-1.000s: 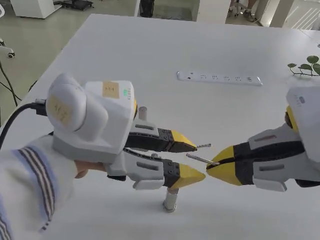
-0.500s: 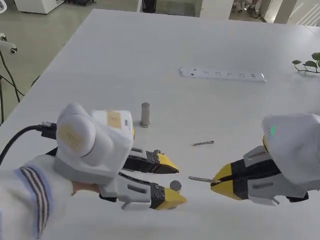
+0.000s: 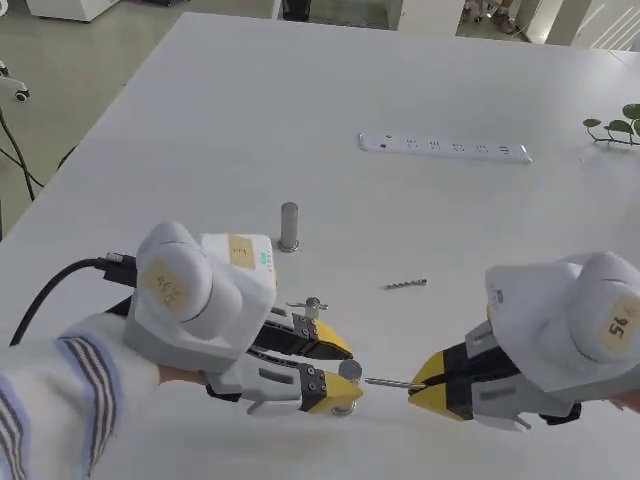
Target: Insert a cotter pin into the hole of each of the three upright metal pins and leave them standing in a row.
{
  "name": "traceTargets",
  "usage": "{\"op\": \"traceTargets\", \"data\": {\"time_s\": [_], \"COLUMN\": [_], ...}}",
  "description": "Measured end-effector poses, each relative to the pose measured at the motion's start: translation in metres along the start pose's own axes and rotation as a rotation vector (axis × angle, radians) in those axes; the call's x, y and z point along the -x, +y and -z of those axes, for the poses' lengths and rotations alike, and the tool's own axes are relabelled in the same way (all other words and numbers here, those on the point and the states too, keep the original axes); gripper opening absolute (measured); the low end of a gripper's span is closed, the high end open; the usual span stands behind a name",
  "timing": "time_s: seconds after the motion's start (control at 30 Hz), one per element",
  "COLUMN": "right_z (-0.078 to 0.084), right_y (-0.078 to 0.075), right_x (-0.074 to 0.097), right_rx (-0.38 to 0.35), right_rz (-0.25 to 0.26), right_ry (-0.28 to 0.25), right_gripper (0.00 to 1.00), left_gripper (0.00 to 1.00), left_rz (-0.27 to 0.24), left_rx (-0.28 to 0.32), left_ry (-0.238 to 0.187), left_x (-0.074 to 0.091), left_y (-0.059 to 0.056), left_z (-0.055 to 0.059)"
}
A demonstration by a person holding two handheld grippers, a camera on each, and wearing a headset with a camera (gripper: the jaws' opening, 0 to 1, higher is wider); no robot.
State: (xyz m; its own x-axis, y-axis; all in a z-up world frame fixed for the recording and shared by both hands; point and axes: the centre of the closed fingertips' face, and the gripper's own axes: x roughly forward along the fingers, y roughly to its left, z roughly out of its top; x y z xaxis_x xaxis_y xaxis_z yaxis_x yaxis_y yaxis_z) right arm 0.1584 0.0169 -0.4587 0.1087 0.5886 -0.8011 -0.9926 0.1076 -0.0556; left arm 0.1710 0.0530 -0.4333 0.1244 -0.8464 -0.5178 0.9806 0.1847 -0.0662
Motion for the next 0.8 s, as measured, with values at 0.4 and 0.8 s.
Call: {"op": "traceTargets", "data": {"time_s": [0.4, 0.8], "right_z": [-0.007, -0.011], "right_y": [-0.002, -0.004], "right_x": [0.0, 0.0], "right_rx": [-0.031, -0.087], "right_rz": [0.035, 0.074], "right_ry": [-0.018, -0.046], "right_gripper": [0.0, 0.0], "left_gripper": [0.1, 0.14], "left_rz": [-0.005, -0.014], "left_rx": [0.021, 0.049], "left_ry": [0.007, 0.017], "left_x": [0.001, 0.004], "left_y": [0.0, -0.004], "left_z": [0.0, 0.001]}}
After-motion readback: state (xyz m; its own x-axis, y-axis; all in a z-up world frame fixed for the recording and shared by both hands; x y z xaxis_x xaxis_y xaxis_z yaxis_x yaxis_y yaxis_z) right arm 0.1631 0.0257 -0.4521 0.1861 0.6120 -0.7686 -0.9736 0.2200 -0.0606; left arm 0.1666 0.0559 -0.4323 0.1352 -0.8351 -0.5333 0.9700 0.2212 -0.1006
